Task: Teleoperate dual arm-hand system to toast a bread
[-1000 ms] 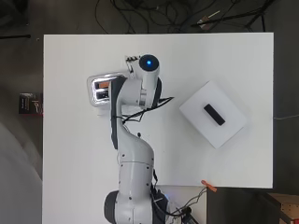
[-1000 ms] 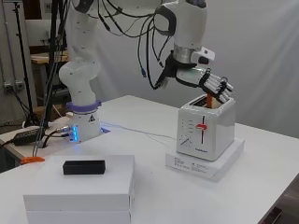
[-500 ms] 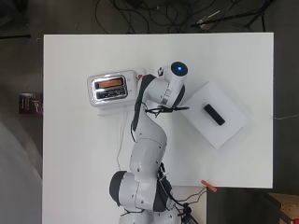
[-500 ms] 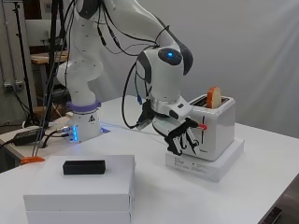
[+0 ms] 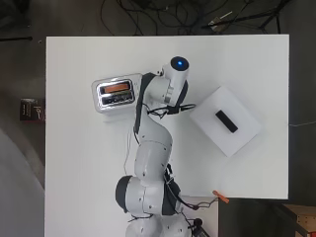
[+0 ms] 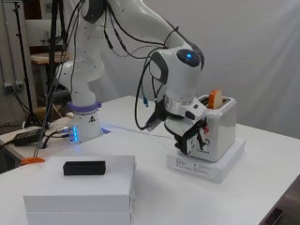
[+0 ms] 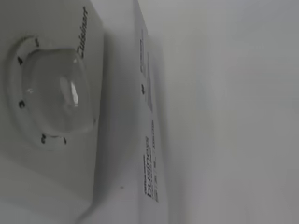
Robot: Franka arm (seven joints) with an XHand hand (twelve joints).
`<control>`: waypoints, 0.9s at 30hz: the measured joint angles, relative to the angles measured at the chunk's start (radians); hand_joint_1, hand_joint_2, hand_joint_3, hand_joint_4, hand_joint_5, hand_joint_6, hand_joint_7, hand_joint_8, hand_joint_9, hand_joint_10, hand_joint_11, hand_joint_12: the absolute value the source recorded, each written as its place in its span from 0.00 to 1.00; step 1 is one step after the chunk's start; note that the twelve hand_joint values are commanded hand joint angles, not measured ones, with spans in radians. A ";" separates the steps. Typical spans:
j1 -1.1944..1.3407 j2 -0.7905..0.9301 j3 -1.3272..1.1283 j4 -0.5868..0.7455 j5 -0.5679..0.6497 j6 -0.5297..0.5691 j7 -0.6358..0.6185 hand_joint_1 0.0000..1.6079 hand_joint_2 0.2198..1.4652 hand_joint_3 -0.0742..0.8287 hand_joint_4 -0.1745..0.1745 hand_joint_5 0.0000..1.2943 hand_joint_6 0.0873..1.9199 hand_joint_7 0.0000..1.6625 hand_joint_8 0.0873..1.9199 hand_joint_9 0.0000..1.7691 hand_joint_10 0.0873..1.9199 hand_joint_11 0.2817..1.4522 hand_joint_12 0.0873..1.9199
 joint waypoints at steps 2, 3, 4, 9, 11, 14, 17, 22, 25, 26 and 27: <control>-0.009 0.020 0.005 -0.013 0.007 -0.001 0.004 0.02 0.72 0.08 0.53 0.65 0.00 0.91 1.00 0.96 1.00 0.89 1.00; -0.017 0.030 0.007 -0.016 0.014 -0.009 0.007 0.04 0.72 0.08 0.51 0.65 0.00 0.90 1.00 0.95 1.00 0.88 1.00; -0.028 0.043 0.008 -0.014 0.028 -0.018 0.009 0.05 0.72 0.08 0.50 0.64 0.00 0.88 1.00 0.95 1.00 0.86 1.00; -0.052 0.076 0.016 -0.013 0.056 -0.022 0.019 0.06 0.72 0.08 0.52 0.64 0.00 0.76 1.00 0.85 1.00 0.64 0.99; -0.061 0.096 0.029 -0.022 0.056 -0.024 0.031 0.06 0.73 0.08 0.49 0.60 0.00 0.71 1.00 0.79 1.00 0.51 0.98; -0.074 0.126 0.059 0.021 0.041 -0.030 0.054 0.05 0.73 0.08 0.46 0.54 0.00 0.69 1.00 0.77 1.00 0.43 0.97; -0.078 0.156 0.078 0.064 0.039 -0.023 0.066 0.01 0.72 0.08 0.47 0.53 0.00 0.68 1.00 0.76 1.00 0.38 0.94; -0.075 0.067 0.095 0.059 0.010 -0.002 0.090 0.00 0.67 0.08 0.63 0.60 0.00 0.57 0.95 0.63 0.97 0.27 0.23; -0.073 -0.043 0.116 0.113 -0.075 -0.006 0.109 0.00 0.66 0.08 0.66 0.62 0.00 0.54 0.60 0.57 0.67 0.27 0.00; -0.072 -0.078 0.125 0.132 -0.113 -0.006 0.120 0.00 0.65 0.08 0.62 0.57 0.00 0.51 0.35 0.54 0.43 0.22 0.00; -0.073 -0.109 0.133 0.144 -0.145 -0.003 0.128 0.00 0.65 0.08 0.59 0.53 0.00 0.50 0.17 0.53 0.24 0.19 0.00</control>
